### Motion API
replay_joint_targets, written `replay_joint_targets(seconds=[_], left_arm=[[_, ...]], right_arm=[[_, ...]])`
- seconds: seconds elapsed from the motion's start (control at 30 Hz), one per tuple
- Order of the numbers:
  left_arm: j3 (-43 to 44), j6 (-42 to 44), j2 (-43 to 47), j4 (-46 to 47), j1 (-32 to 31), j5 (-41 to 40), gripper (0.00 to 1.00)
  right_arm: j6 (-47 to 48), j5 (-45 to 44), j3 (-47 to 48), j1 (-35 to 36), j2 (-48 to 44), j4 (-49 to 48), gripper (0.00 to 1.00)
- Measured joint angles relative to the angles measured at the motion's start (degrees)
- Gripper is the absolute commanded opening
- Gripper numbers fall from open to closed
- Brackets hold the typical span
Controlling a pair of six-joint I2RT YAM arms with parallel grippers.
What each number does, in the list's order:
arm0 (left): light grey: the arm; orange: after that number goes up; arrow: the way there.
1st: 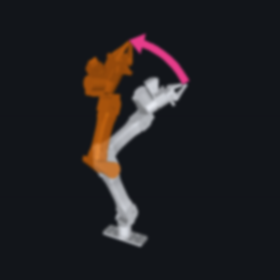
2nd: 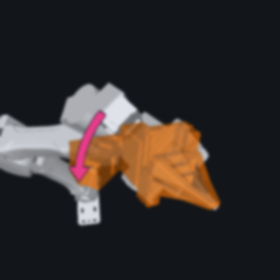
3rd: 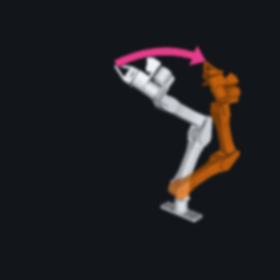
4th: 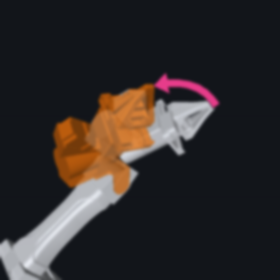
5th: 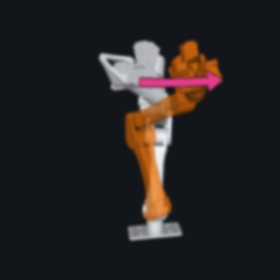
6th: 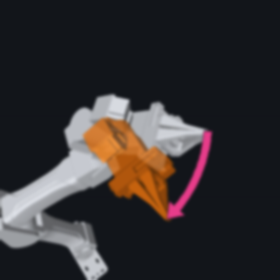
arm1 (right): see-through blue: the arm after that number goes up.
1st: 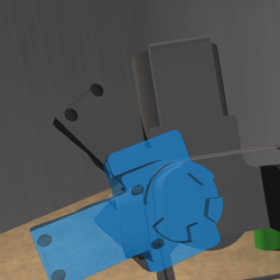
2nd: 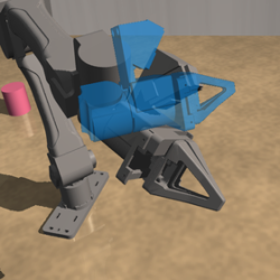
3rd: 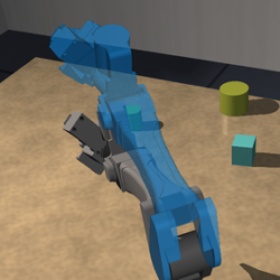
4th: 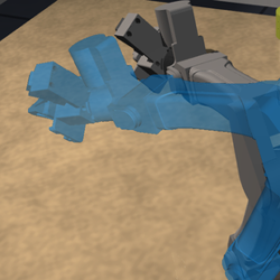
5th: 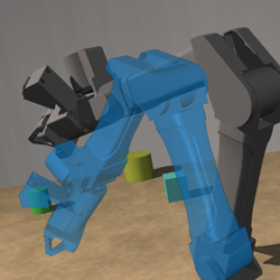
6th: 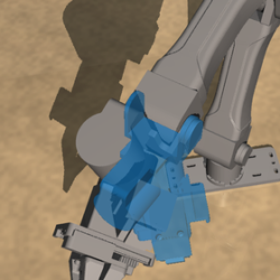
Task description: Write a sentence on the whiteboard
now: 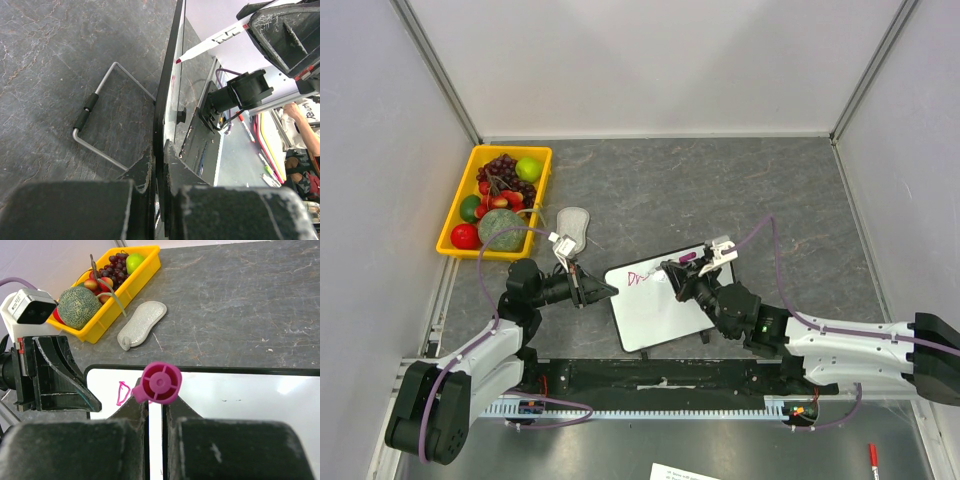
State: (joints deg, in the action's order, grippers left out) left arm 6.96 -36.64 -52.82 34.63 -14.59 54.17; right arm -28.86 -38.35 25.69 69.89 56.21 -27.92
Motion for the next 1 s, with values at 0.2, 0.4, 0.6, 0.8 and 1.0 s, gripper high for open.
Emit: replay_joint_targets(seconds=[0.2, 0.4, 0.6, 0.8, 1.0], left_arm=[[-0.02, 0.02, 0.0, 0.0, 0.0, -0.02, 0.02], [-0.02, 0.02, 0.0, -0.02, 0.0, -0.02, 0.02], [-0.02, 0.02, 0.0, 0.0, 0.0, -0.02, 0.02], [-0.02, 0.02, 0.0, 0.0, 0.0, -0.02, 0.02], [-0.02, 0.02, 0.0, 0.0, 0.0, -0.02, 0.02]], right_arm=[[0.11, 0.57, 0.9, -0.09, 1.07, -0.09, 0.0], [-0.15, 2.19, 1.14, -0.15, 1.77, -0.17, 0.0], [-1.03, 3.02, 1.14, -0.2, 1.7, 0.44, 0.0], [-2.27, 4.02, 0.74, -0.26, 1.33, 1.42, 0.0], [-3.08, 4.02, -0.48, -0.26, -0.28, 2.29, 0.0]])
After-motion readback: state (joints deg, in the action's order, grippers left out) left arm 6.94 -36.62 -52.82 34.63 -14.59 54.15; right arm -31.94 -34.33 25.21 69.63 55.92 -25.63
